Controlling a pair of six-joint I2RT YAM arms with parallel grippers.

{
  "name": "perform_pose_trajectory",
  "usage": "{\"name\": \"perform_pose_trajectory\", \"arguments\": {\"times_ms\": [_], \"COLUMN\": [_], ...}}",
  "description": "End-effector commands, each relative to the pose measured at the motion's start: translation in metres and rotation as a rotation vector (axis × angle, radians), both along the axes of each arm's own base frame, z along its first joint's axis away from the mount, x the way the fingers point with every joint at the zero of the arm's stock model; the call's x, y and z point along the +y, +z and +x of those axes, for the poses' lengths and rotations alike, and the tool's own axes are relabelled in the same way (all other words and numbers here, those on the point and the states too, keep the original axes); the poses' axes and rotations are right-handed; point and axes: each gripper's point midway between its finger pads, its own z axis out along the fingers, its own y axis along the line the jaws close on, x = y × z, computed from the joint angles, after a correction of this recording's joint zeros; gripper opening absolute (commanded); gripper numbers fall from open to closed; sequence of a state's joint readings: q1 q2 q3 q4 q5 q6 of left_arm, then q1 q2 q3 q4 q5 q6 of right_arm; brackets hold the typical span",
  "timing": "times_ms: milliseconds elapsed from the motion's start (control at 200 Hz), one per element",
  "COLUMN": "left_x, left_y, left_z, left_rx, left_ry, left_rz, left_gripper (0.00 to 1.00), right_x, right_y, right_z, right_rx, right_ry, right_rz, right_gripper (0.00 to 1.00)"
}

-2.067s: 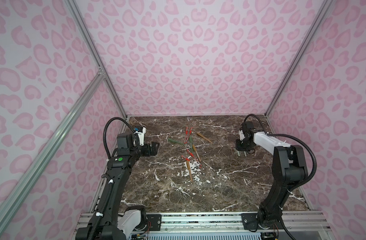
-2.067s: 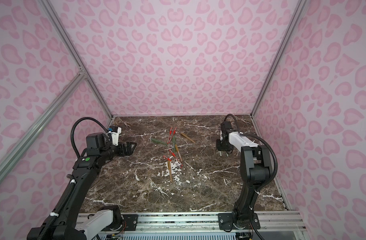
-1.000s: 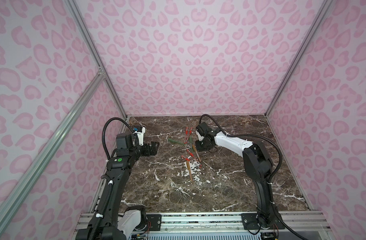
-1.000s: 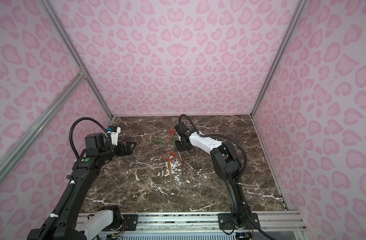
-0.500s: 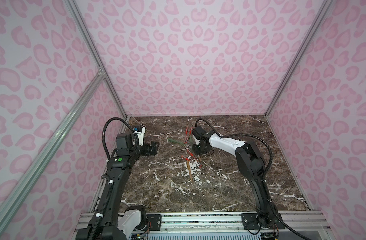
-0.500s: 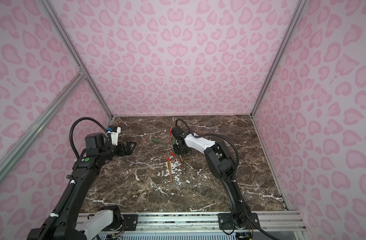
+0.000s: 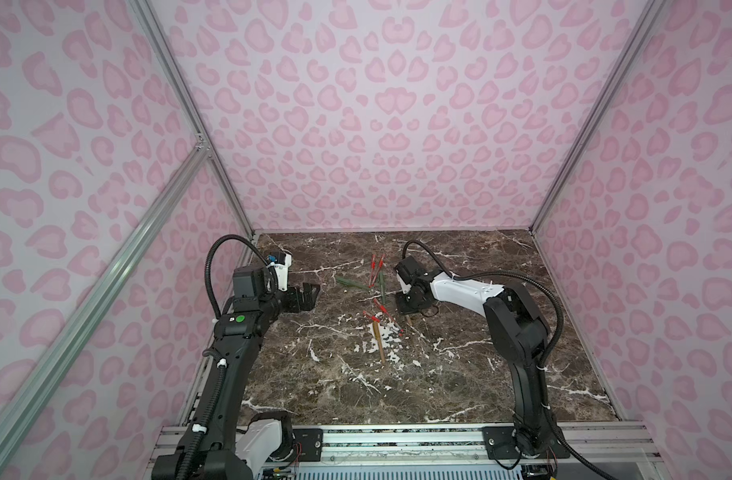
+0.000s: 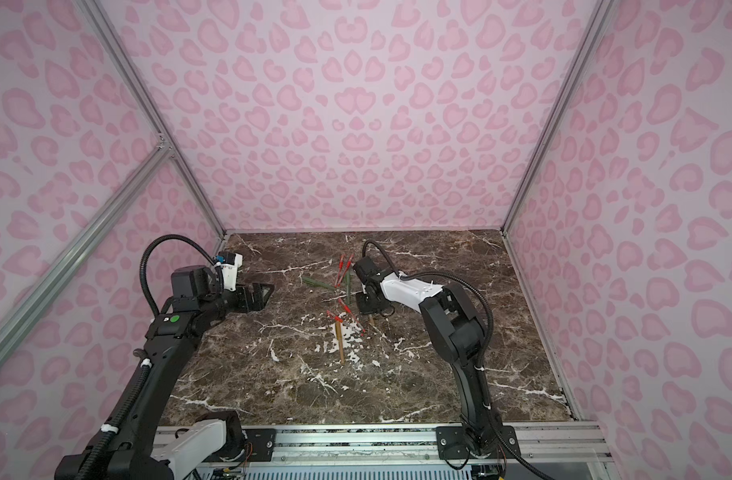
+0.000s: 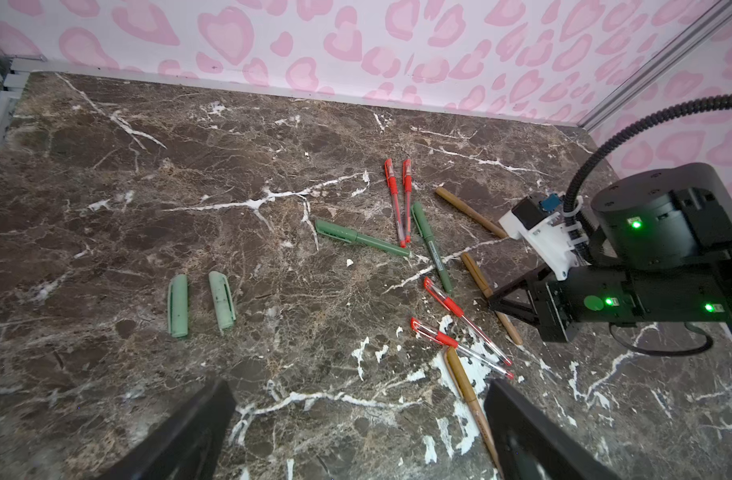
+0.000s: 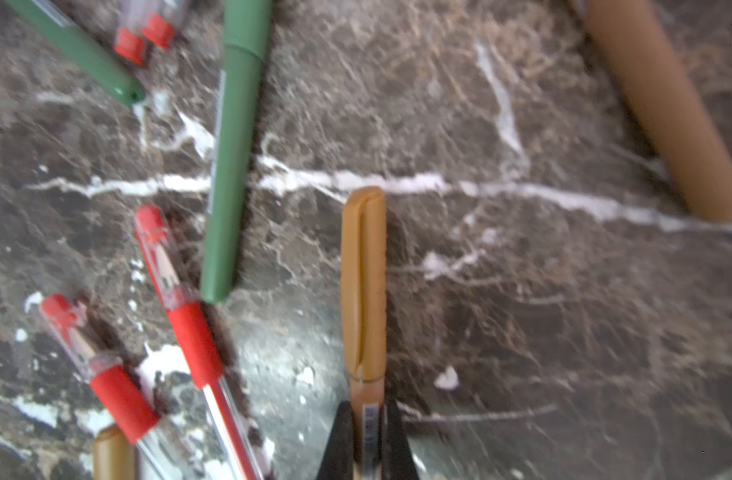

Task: Open the pen caps
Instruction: 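Reach the right gripper to a tan pen and grasp it, then lift the tan pen toward the left gripper while the left gripper grasps its cap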

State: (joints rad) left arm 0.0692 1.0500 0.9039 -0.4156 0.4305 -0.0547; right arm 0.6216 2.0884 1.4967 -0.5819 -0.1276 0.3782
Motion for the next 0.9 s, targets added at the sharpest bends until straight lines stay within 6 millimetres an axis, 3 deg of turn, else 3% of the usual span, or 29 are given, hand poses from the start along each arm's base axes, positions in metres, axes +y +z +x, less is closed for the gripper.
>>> {"name": "perform_pose_trajectory", "arguments": {"times_ms": [0,210,425,600,765,895], "left_x": [-0.012,-0.031,-0.051,-0.061,-0.075,-0.080], "left_y": [0.012,0.019,0.024,0.023,0.021,0.021], "left_z": [0.001,-0.004,-0.012,-0.013,-0.016,-0.016], "left_rx": [-0.043,-0.033,-0.014,0.007,0.018,0.033], "left_ry": [-0.054,-0.133,-0.217,-0.252,-0.306,-0.315], "left_rz": [-0.055,-0.168,-0.286,-0.346,-0.386,-0.419], "left_gripper": [0.98,0.98,0.99,0.97,0.97,0.91], "right_x": [-0.007,0.011,0.062,0.097,0.137,0.163], "right_y": [0.004,0.047,0.104,0.142,0.166,0.177], "right_z": [-0.010,-0.019,-0.039,-0.058,-0.079,-0.094], "right_rx": [0.011,-0.052,-0.121,-0.166,-0.161,-0.106], "right_ry": [-0.016,-0.023,0.049,0.102,0.182,0.219], "right_rz": [0.009,0.182,0.435,0.533,0.681,0.798], "right_gripper": [0.02,0.00,0.00,0.00,0.00,0.00]}}
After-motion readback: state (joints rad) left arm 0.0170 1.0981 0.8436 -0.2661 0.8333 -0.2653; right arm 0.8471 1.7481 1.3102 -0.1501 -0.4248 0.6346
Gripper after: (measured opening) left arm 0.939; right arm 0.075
